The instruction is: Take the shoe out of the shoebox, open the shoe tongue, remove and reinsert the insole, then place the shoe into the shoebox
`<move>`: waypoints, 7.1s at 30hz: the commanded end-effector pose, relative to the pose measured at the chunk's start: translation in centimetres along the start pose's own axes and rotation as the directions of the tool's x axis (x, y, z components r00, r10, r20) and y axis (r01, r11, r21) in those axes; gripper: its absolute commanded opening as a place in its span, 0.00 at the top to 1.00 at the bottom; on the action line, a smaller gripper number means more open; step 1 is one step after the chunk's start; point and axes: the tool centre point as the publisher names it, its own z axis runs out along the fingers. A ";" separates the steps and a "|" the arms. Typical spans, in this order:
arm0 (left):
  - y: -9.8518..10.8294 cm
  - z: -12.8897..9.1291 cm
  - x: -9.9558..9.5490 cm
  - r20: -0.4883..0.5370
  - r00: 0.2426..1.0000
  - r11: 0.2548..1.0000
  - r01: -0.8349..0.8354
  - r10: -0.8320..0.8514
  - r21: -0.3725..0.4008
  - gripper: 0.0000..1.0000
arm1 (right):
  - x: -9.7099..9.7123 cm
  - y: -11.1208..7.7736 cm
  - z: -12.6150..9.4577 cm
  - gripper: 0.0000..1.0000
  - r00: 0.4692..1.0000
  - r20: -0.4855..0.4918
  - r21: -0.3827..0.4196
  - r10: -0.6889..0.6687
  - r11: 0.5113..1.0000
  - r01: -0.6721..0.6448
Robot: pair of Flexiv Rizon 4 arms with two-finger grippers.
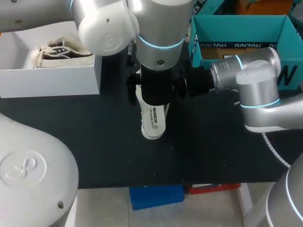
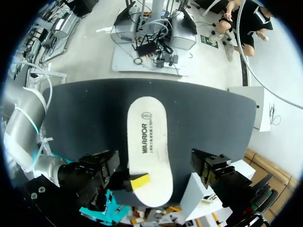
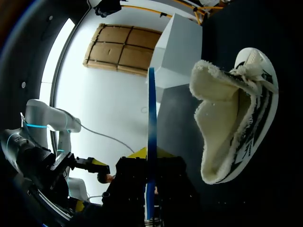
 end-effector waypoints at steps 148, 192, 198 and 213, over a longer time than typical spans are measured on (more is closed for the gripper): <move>-4.0 1.3 11.6 0.996 -0.083 0.995 0.097 0.013 -0.005 0.00 | 0.0 0.0 0.0 1.00 1.000 0.002 0.002 0.001 1.000 -0.001; 0.6 7.2 5.0 0.989 -0.093 0.990 0.099 0.111 -0.101 0.00 | 0.0 0.0 0.0 1.00 1.000 0.002 0.002 0.001 1.000 -0.001; 0.8 5.9 2.9 0.994 -0.104 0.998 0.060 0.042 -0.036 0.00 | 0.0 0.0 0.0 1.00 1.000 0.002 0.002 0.001 1.000 -0.001; 0.3 5.5 0.1 0.996 -0.094 0.994 0.112 -0.006 0.016 0.58 | 0.0 0.0 0.0 1.00 1.000 0.002 0.002 0.001 1.000 -0.001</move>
